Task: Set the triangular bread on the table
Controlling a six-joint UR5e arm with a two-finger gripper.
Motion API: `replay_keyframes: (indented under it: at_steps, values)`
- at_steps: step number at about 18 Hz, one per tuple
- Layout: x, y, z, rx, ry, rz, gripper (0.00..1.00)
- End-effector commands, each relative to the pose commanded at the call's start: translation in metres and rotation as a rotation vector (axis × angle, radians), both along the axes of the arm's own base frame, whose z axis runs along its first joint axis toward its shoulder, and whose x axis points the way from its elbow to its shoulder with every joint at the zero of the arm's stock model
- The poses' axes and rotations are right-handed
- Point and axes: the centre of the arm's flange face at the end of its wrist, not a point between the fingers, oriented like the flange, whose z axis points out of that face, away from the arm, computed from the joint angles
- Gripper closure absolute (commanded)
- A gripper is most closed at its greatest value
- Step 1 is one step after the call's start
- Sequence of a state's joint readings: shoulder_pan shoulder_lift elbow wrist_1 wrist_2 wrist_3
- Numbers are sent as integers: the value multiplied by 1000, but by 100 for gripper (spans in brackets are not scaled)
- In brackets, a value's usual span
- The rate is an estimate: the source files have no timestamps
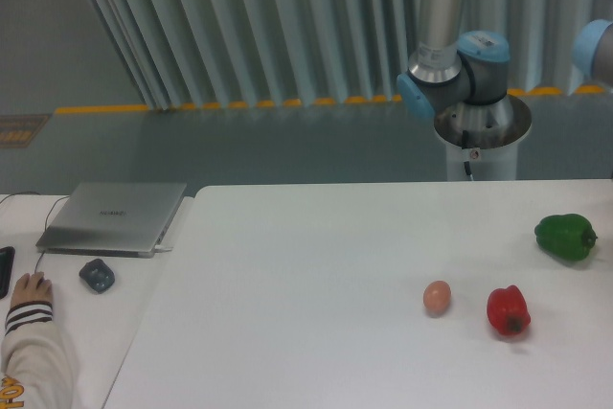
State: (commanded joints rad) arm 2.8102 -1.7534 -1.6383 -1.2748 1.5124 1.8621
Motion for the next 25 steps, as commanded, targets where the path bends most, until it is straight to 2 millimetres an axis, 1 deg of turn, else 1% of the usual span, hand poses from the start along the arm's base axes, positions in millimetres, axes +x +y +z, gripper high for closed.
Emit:
replay_keyframes:
  at_steps: [1,2,3,4,5,6,7,8,10,12,16,21,25]
  values:
    - [-1,-3,4,-21,19,1,0]
    - [-6,-14,8,-68,38,15,0]
    - [-13,-33,3,-155,51,17,0]
    - [-20,-47,4,-199,61,-7,0]
    - [-33,-72,0,-196,46,-10,0]
    - [-42,-88,-4,-199,37,-50,0]
    - [-48,-96,-11,-203,25,-82,0]
    - [-53,-98,-17,-205,14,-106,0]
    - [-59,-98,-31,-210,-5,-128,0]
    - [-66,-94,-53,-214,-37,-132,0]
    - [-79,-88,-75,-212,-28,-141,0]
    - [-82,-85,-89,-214,-46,-143,0]
    - [-83,-80,-93,-213,-34,-150,0]
